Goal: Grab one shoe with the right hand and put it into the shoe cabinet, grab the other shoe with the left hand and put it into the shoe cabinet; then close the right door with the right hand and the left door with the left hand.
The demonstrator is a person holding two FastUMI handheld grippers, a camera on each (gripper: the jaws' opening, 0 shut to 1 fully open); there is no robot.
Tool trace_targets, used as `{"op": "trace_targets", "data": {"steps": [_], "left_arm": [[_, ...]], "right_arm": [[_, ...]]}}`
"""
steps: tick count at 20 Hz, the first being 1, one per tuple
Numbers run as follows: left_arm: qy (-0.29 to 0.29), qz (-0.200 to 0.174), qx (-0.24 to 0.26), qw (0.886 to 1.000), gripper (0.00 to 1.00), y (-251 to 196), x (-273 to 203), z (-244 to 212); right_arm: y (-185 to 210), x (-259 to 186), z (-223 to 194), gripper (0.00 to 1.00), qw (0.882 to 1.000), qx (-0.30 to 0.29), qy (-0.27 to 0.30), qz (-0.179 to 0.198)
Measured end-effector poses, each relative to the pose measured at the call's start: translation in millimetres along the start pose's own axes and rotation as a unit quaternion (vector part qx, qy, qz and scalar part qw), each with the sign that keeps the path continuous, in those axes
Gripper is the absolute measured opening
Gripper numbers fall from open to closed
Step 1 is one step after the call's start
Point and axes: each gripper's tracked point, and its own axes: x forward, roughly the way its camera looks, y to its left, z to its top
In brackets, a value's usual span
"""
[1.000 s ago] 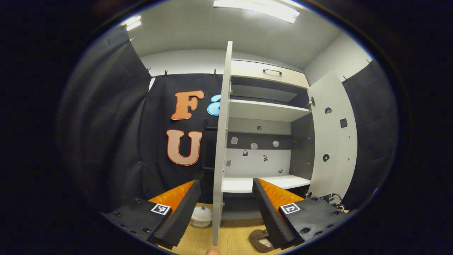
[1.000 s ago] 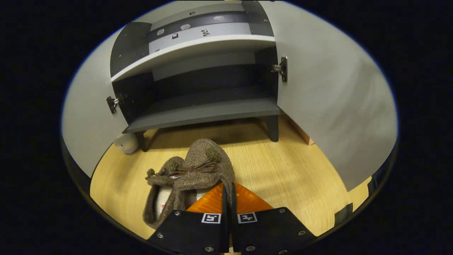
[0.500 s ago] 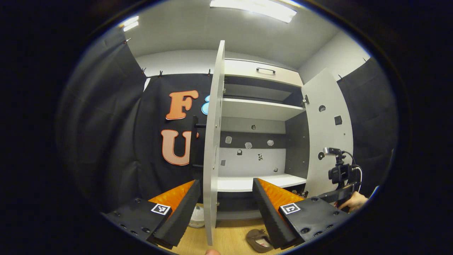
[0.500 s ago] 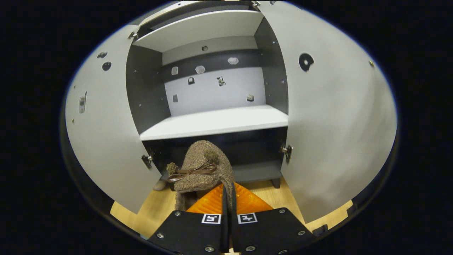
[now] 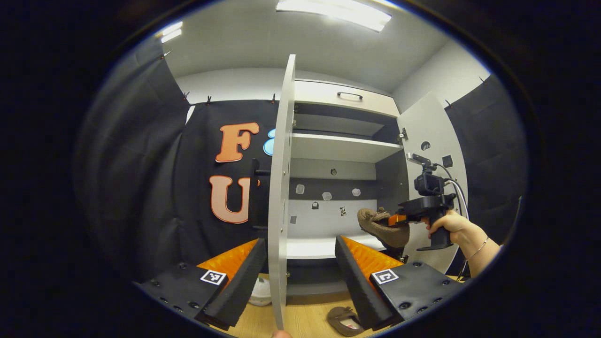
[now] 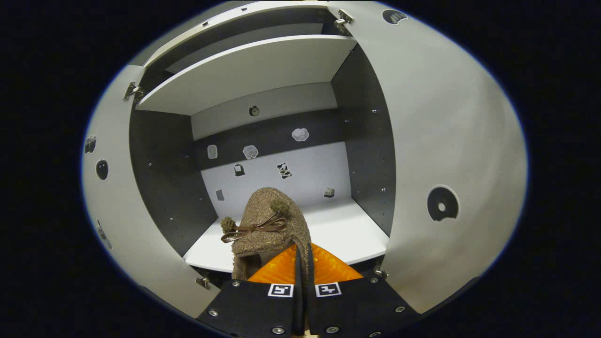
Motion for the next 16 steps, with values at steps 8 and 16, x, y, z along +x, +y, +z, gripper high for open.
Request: {"op": "trace_targets", "data": {"steps": [8, 16], "left_arm": [[0.0, 0.024, -0.003, 1.0, 0.96, 24.2, 12.9, -2.4], [0.01, 0.011, -0.041, 0.999, 0.96, 25.4, 17.5, -12.9]], "right_arm": [[16.3, 117.2, -19.9, 0.03, 0.999, 0.033, 0.031, -0.014], [18.1, 48.5, 29.8, 0.7, 0.998, 0.005, -0.066, -0.003]]}}
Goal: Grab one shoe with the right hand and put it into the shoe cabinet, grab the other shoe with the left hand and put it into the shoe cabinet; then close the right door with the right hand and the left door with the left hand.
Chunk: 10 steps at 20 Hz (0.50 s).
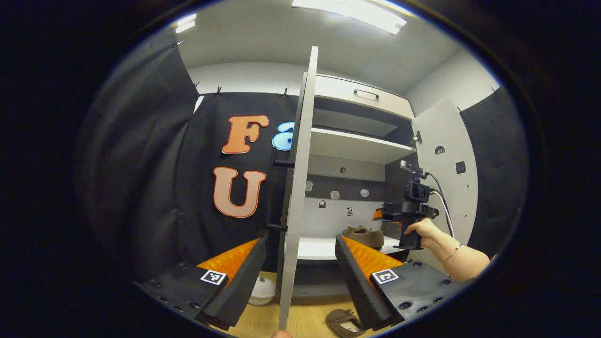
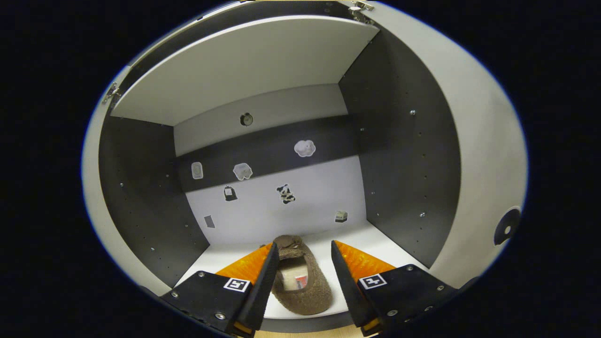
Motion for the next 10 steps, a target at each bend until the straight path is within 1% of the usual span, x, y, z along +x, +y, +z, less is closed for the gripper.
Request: {"op": "trace_targets", "data": {"steps": [1, 3, 4, 5, 6, 7, 8, 9, 10], "left_arm": [[0.001, 0.001, -0.003, 1.0, 0.94, -1.0, -1.8, -1.1], [0.007, 0.002, -0.007, 1.0, 0.99, -3.4, -9.0, -5.2], [0.01, -0.001, -0.008, 1.0, 0.97, -6.2, -12.7, -7.6], [0.016, -0.005, -0.004, 1.0, 0.97, -11.3, -16.3, -10.9], [0.02, -0.008, 0.005, 1.0, 0.99, -15.5, -20.3, -14.6], [0.02, -0.008, 0.011, 1.0, 0.97, -17.8, -24.4, -16.3], [0.021, -0.007, 0.013, 1.0, 0.97, -20.0, -27.8, -19.5], [0.023, -0.005, 0.012, 1.0, 0.96, -22.2, -30.5, -24.0], [0.027, -0.003, 0.01, 1.0, 0.96, -25.1, -31.3, -29.1]], "right_arm": [[-3.9, -14.3, 3.8, 0.71, 1.0, -0.005, -0.006, 0.0], [-11.1, -42.1, 10.1, 0.76, 1.0, -0.014, -0.017, 0.001], [-15.4, -56.4, 11.8, 0.8, 1.0, -0.019, -0.022, 0.001], [-18.9, -71.4, 12.1, 0.82, 0.999, -0.023, -0.027, 0.0], [-22.6, -87.3, 12.1, 0.86, 0.999, -0.029, -0.033, 0.0], [-25.1, -102.7, 10.3, 0.94, 0.999, -0.036, -0.037, 0.004], [-26.9, -118.3, 7.6, 0.84, 0.998, -0.045, -0.041, 0.007], [-28.1, -133.8, 5.8, 0.92, 0.998, -0.051, -0.045, 0.012], [-27.2, -149.2, 3.8, 0.92, 0.997, -0.056, -0.049, 0.02]]}}
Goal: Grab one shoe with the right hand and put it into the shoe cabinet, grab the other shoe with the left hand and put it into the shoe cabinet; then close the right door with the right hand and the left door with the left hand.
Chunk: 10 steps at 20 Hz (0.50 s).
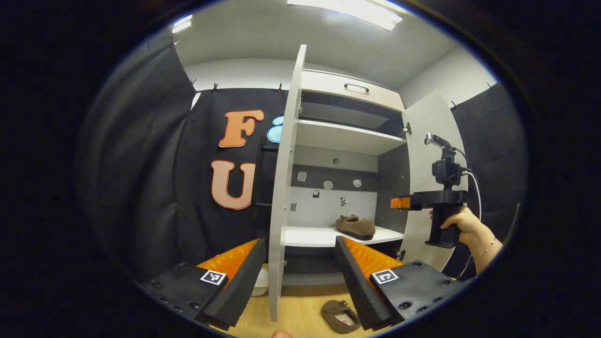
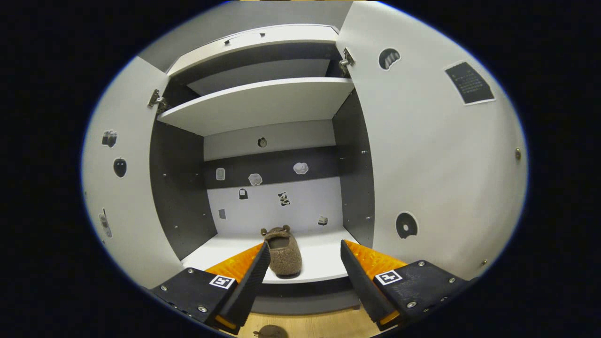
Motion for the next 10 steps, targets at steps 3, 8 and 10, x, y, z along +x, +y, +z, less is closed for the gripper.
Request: {"op": "trace_targets", "data": {"steps": [3, 8, 10], "left_arm": [[0.021, 0.0, -0.006, 1.0, 0.97, -11.8, 0.2, -24.4], [0.061, 0.001, -0.008, 0.998, 0.99, -31.2, 15.6, -83.5], [0.089, -0.005, -0.012, 0.996, 0.94, -40.2, 22.8, -118.9]], "right_arm": [[1.0, -40.9, -3.1, 0.92, 1.0, -0.008, -0.015, 0.018], [-5.0, -95.5, -13.7, 0.92, 0.999, -0.015, -0.031, 0.032], [-12.9, -111.8, -16.6, 0.93, 0.998, -0.023, -0.041, 0.029]]}}
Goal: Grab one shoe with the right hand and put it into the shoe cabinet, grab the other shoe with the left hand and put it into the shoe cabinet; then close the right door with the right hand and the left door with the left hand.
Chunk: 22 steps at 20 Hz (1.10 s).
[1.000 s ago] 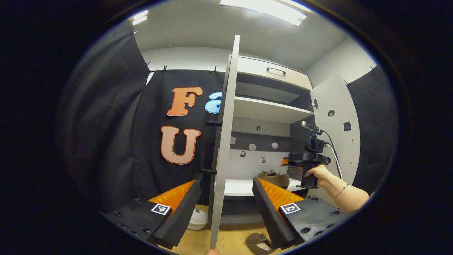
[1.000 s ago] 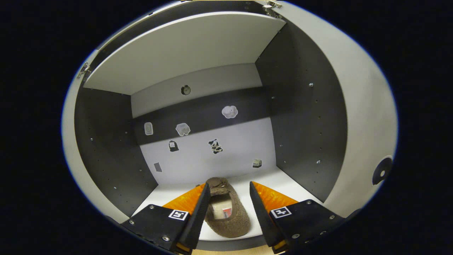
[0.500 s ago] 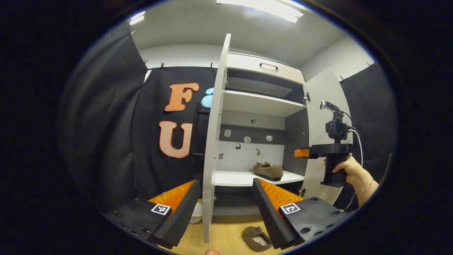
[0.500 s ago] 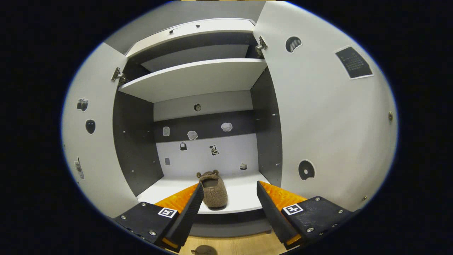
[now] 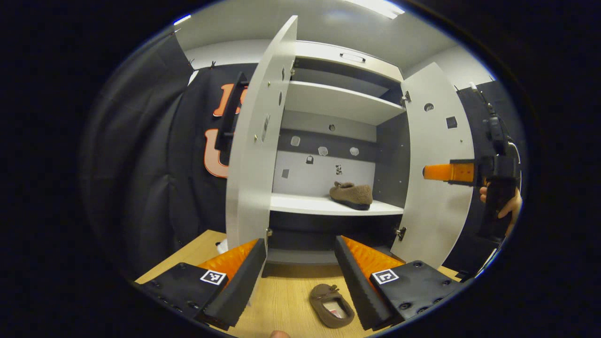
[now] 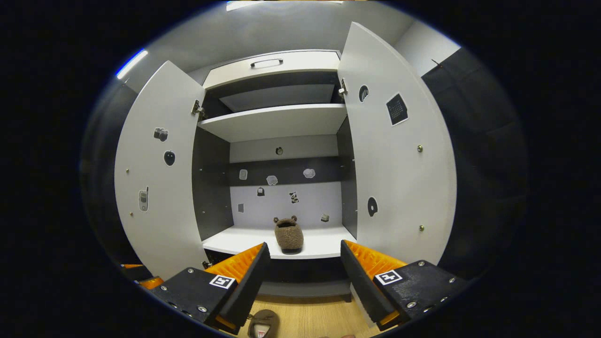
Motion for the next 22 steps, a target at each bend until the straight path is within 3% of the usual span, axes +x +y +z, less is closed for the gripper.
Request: {"op": "trace_targets", "data": {"steps": [1, 6, 11, 21, 22], "left_arm": [[0.02, -0.003, -0.002, 1.0, 0.99, -4.8, 4.8, -19.7], [0.118, -0.009, -0.013, 0.993, 0.98, -18.4, 31.5, -122.2], [0.209, 0.0, -0.002, 0.978, 0.98, -27.1, 47.6, -217.8], [0.331, 0.01, -0.023, 0.943, 0.98, -32.0, 68.0, -309.9], [0.345, 0.003, -0.036, 0.938, 0.91, -37.1, 67.8, -314.0]], "right_arm": [[-2.7, -7.6, -0.8, 0.93, 1.0, -0.001, -0.005, -0.002], [-16.4, -38.4, -0.5, 0.92, 1.0, 0.0, -0.027, -0.004], [-28.4, -48.4, -9.9, 0.92, 0.999, -0.035, -0.038, -0.015], [-34.5, -50.1, -35.7, 0.93, 0.999, -0.022, -0.029, 0.007], [-32.9, -49.7, -35.9, 0.93, 0.999, -0.02, -0.029, 0.011]]}}
